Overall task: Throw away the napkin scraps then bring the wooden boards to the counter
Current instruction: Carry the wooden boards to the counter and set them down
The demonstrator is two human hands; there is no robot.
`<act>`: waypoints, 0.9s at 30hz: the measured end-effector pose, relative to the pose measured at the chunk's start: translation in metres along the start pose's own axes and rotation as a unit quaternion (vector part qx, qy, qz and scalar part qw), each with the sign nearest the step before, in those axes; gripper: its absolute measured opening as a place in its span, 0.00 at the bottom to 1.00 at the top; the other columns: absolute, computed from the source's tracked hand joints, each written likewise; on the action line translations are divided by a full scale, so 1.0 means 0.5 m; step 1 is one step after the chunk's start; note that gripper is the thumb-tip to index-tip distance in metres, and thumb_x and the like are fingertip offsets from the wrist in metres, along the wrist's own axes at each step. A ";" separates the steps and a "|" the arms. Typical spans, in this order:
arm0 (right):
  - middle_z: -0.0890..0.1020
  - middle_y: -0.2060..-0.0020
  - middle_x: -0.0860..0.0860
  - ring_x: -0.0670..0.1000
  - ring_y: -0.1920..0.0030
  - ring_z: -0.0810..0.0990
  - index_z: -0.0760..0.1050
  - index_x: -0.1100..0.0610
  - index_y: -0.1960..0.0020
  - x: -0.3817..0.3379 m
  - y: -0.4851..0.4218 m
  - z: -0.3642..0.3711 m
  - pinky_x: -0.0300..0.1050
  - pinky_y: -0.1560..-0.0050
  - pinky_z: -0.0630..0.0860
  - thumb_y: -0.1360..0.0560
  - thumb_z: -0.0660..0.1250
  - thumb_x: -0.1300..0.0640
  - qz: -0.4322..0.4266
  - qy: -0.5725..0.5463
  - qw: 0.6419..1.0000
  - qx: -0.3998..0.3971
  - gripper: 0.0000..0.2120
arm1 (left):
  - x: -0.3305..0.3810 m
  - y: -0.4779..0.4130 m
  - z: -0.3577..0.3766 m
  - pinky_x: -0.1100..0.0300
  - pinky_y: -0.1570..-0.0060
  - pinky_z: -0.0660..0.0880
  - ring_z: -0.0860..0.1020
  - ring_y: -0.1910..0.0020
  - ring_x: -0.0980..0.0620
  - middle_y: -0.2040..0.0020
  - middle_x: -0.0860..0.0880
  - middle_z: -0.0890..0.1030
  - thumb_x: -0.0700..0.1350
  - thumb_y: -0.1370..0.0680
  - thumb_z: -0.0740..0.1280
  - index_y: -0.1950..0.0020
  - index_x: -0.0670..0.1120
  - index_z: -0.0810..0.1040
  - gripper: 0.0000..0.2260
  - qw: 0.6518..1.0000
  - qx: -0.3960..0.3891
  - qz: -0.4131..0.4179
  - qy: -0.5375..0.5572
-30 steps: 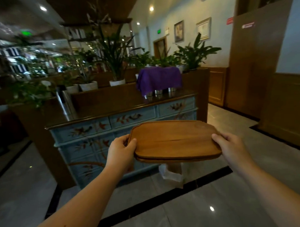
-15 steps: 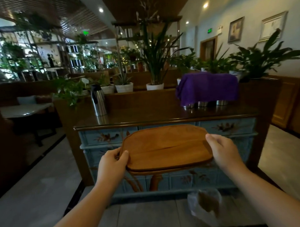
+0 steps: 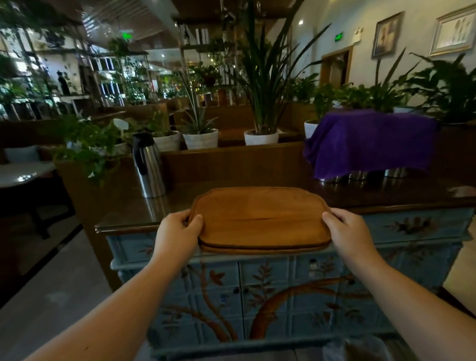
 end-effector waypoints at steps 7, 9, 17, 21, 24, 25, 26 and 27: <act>0.83 0.61 0.59 0.57 0.60 0.81 0.80 0.53 0.63 0.049 -0.186 0.072 0.57 0.56 0.78 0.22 0.61 0.52 0.003 0.034 0.999 -0.013 0.15 | -0.075 -0.189 0.099 0.55 0.68 0.80 0.82 0.67 0.52 0.65 0.50 0.84 0.48 0.23 0.65 0.58 0.55 0.79 0.05 0.999 -0.021 -0.028 0.012; 0.83 0.61 0.61 0.58 0.60 0.81 0.80 0.58 0.60 0.072 -0.245 0.098 0.59 0.56 0.77 0.22 0.61 0.52 -0.003 0.040 0.999 -0.026 0.15 | -0.110 -0.242 0.129 0.63 0.70 0.76 0.82 0.67 0.56 0.64 0.52 0.84 0.47 0.23 0.66 0.53 0.52 0.80 0.03 0.998 -0.019 -0.051 0.017; 0.82 0.47 0.50 0.51 0.48 0.79 0.77 0.56 0.38 0.196 -0.533 0.230 0.56 0.44 0.77 0.22 0.61 0.49 0.020 0.030 0.993 -0.110 0.18 | -0.209 -0.495 0.269 0.59 0.66 0.79 0.83 0.66 0.53 0.62 0.49 0.85 0.44 0.24 0.68 0.50 0.46 0.81 0.05 0.993 -0.006 -0.119 0.016; 0.80 0.47 0.46 0.45 0.51 0.78 0.74 0.53 0.34 0.256 -0.662 0.291 0.46 0.52 0.77 0.22 0.62 0.49 0.047 0.063 0.985 -0.154 0.18 | -0.263 -0.597 0.325 0.63 0.72 0.77 0.83 0.67 0.54 0.60 0.48 0.85 0.42 0.25 0.69 0.49 0.46 0.80 0.05 0.986 0.009 -0.164 0.002; 0.79 0.54 0.40 0.41 0.60 0.79 0.71 0.51 0.32 0.291 -0.730 0.335 0.37 0.65 0.71 0.22 0.63 0.49 0.062 0.096 0.976 -0.184 0.19 | -0.303 -0.657 0.352 0.63 0.72 0.77 0.83 0.65 0.53 0.59 0.47 0.84 0.40 0.25 0.68 0.48 0.45 0.80 0.06 0.983 0.015 -0.182 -0.009; 0.79 0.55 0.41 0.41 0.61 0.80 0.71 0.51 0.32 0.301 -0.747 0.349 0.36 0.67 0.71 0.22 0.63 0.48 0.065 0.103 0.974 -0.191 0.19 | -0.317 -0.674 0.360 0.64 0.74 0.77 0.83 0.66 0.53 0.60 0.46 0.85 0.39 0.25 0.68 0.49 0.44 0.80 0.05 0.982 0.013 -0.188 -0.011; 0.79 0.57 0.41 0.42 0.63 0.80 0.72 0.51 0.33 0.309 -0.759 0.361 0.37 0.68 0.72 0.22 0.63 0.48 0.066 0.112 0.972 -0.194 0.19 | -0.329 -0.687 0.367 0.65 0.75 0.76 0.83 0.67 0.53 0.60 0.46 0.85 0.39 0.25 0.68 0.50 0.44 0.80 0.05 0.981 0.009 -0.194 -0.017; 0.79 0.58 0.42 0.43 0.63 0.79 0.73 0.51 0.34 0.315 -0.772 0.375 0.38 0.68 0.73 0.22 0.63 0.48 0.064 0.122 0.971 -0.196 0.18 | -0.341 -0.703 0.374 0.64 0.74 0.76 0.83 0.67 0.53 0.61 0.46 0.85 0.40 0.25 0.68 0.51 0.44 0.81 0.04 0.980 0.007 -0.198 -0.027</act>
Point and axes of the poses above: each hand's wrist, its own y-axis away from the middle knuckle, its own z-axis out of the palm, x = y × z, the point moved 10 cm from there along -y, towards the middle knuckle
